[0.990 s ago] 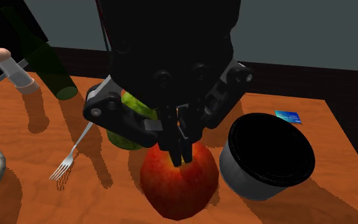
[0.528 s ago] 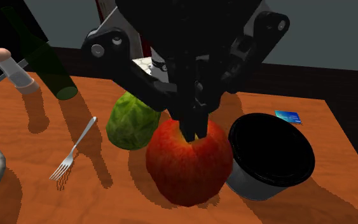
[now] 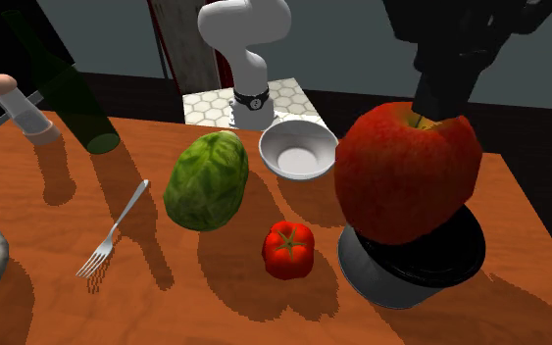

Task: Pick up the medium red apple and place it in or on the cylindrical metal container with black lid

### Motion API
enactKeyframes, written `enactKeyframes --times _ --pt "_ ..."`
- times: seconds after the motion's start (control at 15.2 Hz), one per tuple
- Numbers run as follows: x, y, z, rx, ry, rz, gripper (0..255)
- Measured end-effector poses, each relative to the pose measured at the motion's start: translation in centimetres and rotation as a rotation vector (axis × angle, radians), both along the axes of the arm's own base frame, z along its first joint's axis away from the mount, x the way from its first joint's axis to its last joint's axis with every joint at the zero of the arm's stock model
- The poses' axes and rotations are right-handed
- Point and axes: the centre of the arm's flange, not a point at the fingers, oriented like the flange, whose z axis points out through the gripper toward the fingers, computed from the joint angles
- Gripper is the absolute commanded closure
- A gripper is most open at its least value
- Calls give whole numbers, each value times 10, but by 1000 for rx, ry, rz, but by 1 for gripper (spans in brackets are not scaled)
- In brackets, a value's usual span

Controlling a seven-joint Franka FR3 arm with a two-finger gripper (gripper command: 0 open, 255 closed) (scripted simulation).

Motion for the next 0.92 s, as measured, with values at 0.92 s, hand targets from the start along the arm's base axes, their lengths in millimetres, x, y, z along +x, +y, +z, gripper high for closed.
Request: enactKeyframes --times 0.92 --pt "-24 125 28 0 1 -1 255"
